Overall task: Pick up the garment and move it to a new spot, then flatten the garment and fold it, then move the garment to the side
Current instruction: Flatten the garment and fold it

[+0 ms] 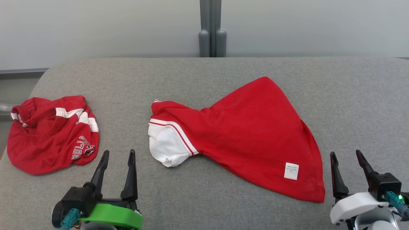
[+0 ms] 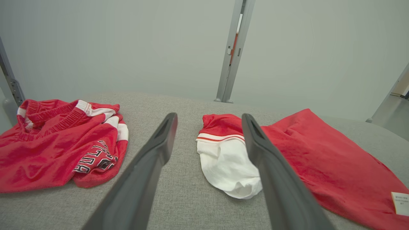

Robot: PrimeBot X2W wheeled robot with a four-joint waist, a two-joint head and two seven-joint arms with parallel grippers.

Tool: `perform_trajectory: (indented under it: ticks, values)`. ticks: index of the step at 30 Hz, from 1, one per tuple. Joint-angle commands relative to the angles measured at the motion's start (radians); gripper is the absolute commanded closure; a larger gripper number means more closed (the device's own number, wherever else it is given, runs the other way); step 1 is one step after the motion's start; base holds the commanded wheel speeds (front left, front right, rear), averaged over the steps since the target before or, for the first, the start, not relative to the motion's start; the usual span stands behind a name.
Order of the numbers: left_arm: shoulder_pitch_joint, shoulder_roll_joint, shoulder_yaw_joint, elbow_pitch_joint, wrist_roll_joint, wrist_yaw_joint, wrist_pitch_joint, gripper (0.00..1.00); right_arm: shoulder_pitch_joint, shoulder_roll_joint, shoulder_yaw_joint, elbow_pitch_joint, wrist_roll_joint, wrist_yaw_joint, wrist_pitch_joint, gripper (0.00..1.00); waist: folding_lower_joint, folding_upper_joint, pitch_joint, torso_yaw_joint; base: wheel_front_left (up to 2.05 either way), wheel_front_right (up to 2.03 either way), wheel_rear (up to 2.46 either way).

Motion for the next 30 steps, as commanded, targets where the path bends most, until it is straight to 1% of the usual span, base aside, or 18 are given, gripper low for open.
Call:
perform_trajectory:
  ticks: [1,4,7,11,13,19,21,26,27,28,29,30]
  values:
    - [0.012,0.002,0.001,-0.004,0.01,-0.004,0.0,0.0,0.002,0.002,0.0,0.004,0.008,-0.002,-0.003,0.0,0.0,0.0,0.002,-0.001,0.0,0.0,0.0]
    - [0.009,0.0,-0.002,-0.008,0.01,-0.004,0.0,0.0,-0.002,0.008,-0.006,0.01,0.024,-0.002,0.019,0.0,0.0,0.0,0.004,0.0,0.0,0.0,0.0]
    - [0.006,-0.001,-0.004,-0.012,0.006,-0.004,0.0,0.0,-0.028,0.001,0.0,0.025,0.044,-0.002,0.075,0.0,0.0,0.0,0.011,-0.001,0.0,0.0,0.0]
    - [-0.007,-0.001,-0.013,-0.016,0.005,-0.004,0.0,0.0,-0.08,-0.009,0.011,0.076,0.096,-0.002,0.222,0.0,0.0,0.0,0.028,0.005,0.0,0.0,0.0]
    - [-0.017,-0.001,-0.018,-0.017,0.004,-0.004,0.0,0.0,-0.123,-0.025,0.018,0.091,0.112,-0.002,0.271,0.0,0.0,0.0,0.041,0.01,0.0,0.0,0.0]
    - [-0.044,0.003,-0.042,-0.02,-0.003,-0.005,0.0,0.0,-0.249,-0.051,0.03,0.204,0.173,-0.002,0.392,0.0,0.0,0.0,0.086,0.03,0.0,0.0,0.0]
    - [-0.054,0.007,-0.05,-0.02,-0.005,-0.005,0.0,0.0,-0.289,-0.051,0.044,0.25,0.208,-0.002,0.42,0.0,0.0,0.0,0.1,0.04,0.0,0.0,0.0]
    - [-0.072,0.016,-0.064,-0.018,-0.009,-0.005,0.0,0.0,-0.357,-0.079,0.078,0.37,0.243,-0.002,0.485,0.0,0.0,0.0,0.125,0.065,0.0,0.0,0.0]
    - [-0.075,0.016,-0.068,-0.019,-0.008,-0.005,0.0,0.0,-0.367,-0.087,0.087,0.4,0.245,-0.002,0.51,0.07,0.0,0.0,0.129,0.071,0.0,0.0,0.0]
    - [-0.076,0.017,-0.07,-0.02,-0.006,-0.005,0.0,0.0,-0.373,-0.091,0.096,0.417,0.247,-0.002,0.521,0.57,0.0,0.0,0.131,0.075,0.0,0.0,0.0]
    - [-0.079,0.018,-0.073,-0.021,-0.005,-0.005,0.0,0.0,-0.382,-0.097,0.102,0.431,0.251,-0.002,0.521,1.0,0.0,0.0,0.134,0.08,0.0,0.0,0.0]
    - [-0.08,0.018,-0.072,-0.022,-0.005,-0.004,0.0,0.0,-0.39,-0.105,0.107,0.439,0.251,-0.002,0.516,1.0,0.0,0.0,0.136,0.084,0.0,0.0,0.0]
